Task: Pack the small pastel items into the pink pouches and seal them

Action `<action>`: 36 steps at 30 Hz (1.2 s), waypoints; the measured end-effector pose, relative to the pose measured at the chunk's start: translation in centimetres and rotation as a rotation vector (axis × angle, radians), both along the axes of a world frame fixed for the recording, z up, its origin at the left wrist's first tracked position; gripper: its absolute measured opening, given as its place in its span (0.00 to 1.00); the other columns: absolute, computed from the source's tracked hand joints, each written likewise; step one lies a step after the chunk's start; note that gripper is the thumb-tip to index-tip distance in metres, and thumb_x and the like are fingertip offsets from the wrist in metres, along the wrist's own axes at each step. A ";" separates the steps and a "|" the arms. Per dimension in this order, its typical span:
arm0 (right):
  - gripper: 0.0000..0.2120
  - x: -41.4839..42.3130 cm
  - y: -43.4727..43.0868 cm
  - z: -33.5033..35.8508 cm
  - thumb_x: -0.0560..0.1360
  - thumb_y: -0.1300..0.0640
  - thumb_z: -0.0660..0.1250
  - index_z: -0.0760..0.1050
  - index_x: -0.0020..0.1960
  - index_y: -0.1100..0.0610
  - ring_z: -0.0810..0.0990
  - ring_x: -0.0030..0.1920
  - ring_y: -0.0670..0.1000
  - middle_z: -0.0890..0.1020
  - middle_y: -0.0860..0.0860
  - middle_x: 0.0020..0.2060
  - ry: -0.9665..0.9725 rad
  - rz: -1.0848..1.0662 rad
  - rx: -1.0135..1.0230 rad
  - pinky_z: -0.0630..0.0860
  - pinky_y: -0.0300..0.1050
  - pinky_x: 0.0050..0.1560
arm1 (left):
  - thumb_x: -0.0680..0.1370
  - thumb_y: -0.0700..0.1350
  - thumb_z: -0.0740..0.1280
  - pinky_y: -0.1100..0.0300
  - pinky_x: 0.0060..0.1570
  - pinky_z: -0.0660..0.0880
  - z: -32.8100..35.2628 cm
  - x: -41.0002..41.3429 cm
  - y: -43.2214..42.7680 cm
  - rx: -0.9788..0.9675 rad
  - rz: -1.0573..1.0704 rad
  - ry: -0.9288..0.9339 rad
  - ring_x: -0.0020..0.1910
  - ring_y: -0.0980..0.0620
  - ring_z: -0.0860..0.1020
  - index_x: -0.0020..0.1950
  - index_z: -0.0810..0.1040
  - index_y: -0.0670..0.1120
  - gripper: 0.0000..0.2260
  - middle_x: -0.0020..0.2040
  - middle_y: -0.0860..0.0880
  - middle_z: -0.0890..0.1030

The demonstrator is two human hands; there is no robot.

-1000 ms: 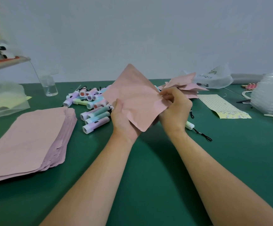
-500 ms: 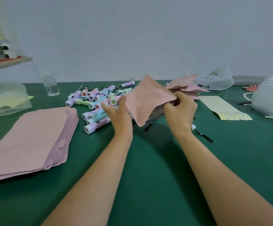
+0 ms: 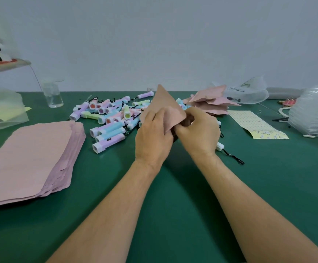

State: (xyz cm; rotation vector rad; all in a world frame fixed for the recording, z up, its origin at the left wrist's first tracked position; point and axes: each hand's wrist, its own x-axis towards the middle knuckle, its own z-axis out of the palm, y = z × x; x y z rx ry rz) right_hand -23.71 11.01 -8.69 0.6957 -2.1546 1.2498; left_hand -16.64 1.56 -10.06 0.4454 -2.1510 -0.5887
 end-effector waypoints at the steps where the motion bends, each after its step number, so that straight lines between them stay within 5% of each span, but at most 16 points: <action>1: 0.15 0.0 -0.3 -0.2 0.68 0.48 0.69 0.64 0.29 0.46 0.71 0.30 0.47 0.73 0.44 0.26 -0.050 -0.025 0.063 0.61 0.43 0.31 | 0.77 0.35 0.66 0.43 0.55 0.78 -0.1 0.1 0.1 0.002 -0.027 0.028 0.58 0.40 0.78 0.75 0.75 0.43 0.25 0.66 0.44 0.78; 4: 0.13 -0.7 -0.6 -0.7 0.71 0.49 0.67 0.70 0.31 0.51 0.76 0.35 0.58 0.77 0.47 0.29 -0.188 -0.070 0.159 0.66 0.45 0.33 | 0.75 0.31 0.64 0.49 0.59 0.76 0.0 0.1 -0.1 0.005 -0.022 0.101 0.59 0.43 0.75 0.77 0.75 0.41 0.29 0.66 0.43 0.77; 7: 0.05 -1.5 -0.1 -0.6 0.68 0.53 0.68 0.76 0.36 0.55 0.77 0.34 0.54 0.79 0.48 0.30 -0.260 -0.113 0.136 0.63 0.41 0.32 | 0.72 0.30 0.62 0.61 0.47 0.69 -0.1 0.2 -1.1 0.054 0.040 0.224 0.47 0.54 0.66 0.77 0.74 0.43 0.32 0.54 0.49 0.73; 11: 0.06 -1.5 0.1 -0.6 0.62 0.56 0.65 0.77 0.37 0.56 0.76 0.32 0.53 0.79 0.50 0.30 -0.275 -0.057 0.111 0.63 0.41 0.31 | 0.75 0.34 0.68 0.54 0.46 0.75 -0.7 0.3 -0.7 0.079 0.072 0.187 0.47 0.57 0.67 0.78 0.73 0.46 0.30 0.56 0.50 0.74; 15: 0.03 -1.1 0.3 -0.5 0.62 0.55 0.64 0.74 0.34 0.55 0.75 0.32 0.52 0.77 0.48 0.29 -0.259 0.013 0.047 0.64 0.43 0.32 | 0.77 0.48 0.71 0.49 0.57 0.78 -1.1 -0.1 -0.5 0.183 0.081 0.036 0.62 0.46 0.78 0.83 0.63 0.49 0.34 0.65 0.49 0.78; 18: 0.03 -1.3 0.6 -0.5 0.65 0.57 0.66 0.73 0.34 0.53 0.74 0.33 0.50 0.77 0.46 0.29 -0.212 -0.019 0.057 0.62 0.42 0.32 | 0.77 0.43 0.68 0.45 0.51 0.80 -0.7 0.1 -0.9 0.236 0.149 -0.026 0.55 0.42 0.81 0.84 0.58 0.50 0.37 0.54 0.47 0.83; 23: 0.11 -1.7 0.8 -0.4 0.76 0.49 0.66 0.72 0.38 0.53 0.71 0.34 0.55 0.76 0.46 0.31 0.066 -0.174 0.160 0.57 0.44 0.31 | 0.76 0.41 0.62 0.50 0.36 0.75 0.1 0.8 -0.9 0.172 0.197 0.173 0.41 0.45 0.77 0.82 0.65 0.53 0.32 0.37 0.56 0.77; 28: 0.12 -1.1 0.8 -0.1 0.73 0.42 0.56 0.69 0.44 0.50 0.72 0.35 0.56 0.76 0.46 0.33 0.153 -0.124 0.280 0.59 0.46 0.33 | 0.76 0.42 0.69 0.53 0.37 0.74 -0.4 1.0 -0.3 0.018 0.158 0.072 0.45 0.44 0.78 0.85 0.59 0.54 0.39 0.53 0.51 0.85; 31: 0.09 -0.7 0.8 0.0 0.71 0.47 0.57 0.64 0.37 0.50 0.68 0.32 0.56 0.70 0.46 0.27 0.172 -0.115 0.287 0.55 0.45 0.31 | 0.77 0.51 0.69 0.53 0.34 0.71 -0.4 0.7 0.0 0.012 0.162 0.035 0.41 0.46 0.75 0.86 0.55 0.56 0.40 0.43 0.55 0.79; 36: 0.16 -1.7 1.4 0.2 0.76 0.55 0.62 0.60 0.33 0.53 0.64 0.32 0.56 0.65 0.46 0.26 0.131 -0.202 0.340 0.52 0.45 0.30 | 0.76 0.40 0.64 0.52 0.33 0.74 -0.4 0.5 -1.2 0.120 0.216 0.034 0.40 0.45 0.77 0.85 0.51 0.58 0.41 0.42 0.52 0.80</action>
